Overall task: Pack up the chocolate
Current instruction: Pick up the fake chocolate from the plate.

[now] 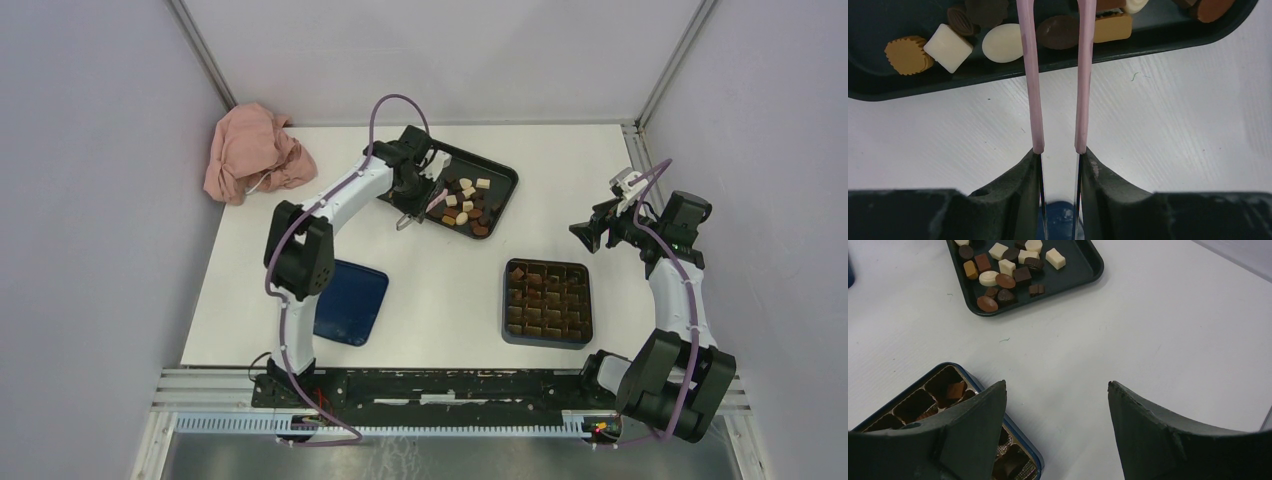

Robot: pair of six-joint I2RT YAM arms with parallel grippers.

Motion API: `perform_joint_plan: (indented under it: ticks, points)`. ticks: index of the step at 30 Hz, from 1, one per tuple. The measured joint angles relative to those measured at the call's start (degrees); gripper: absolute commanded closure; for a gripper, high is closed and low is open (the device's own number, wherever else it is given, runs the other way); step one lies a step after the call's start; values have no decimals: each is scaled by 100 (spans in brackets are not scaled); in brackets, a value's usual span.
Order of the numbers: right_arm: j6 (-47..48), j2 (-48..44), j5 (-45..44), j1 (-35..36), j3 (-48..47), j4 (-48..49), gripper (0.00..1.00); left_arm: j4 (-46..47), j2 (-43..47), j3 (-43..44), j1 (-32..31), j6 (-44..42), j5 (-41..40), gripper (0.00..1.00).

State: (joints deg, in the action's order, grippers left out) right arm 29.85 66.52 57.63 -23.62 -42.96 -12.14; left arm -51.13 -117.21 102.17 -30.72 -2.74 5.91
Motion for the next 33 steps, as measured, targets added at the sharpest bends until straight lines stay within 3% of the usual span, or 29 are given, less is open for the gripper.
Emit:
perform_joint_plan:
  ticks: [11,33]
  points:
    - [0,0,42,0,0,0,20,-490,-691,791,35,-616,-306,61]
    - [0,0,42,0,0,2,21,-732,-1082,942,63,-949,-170,61]
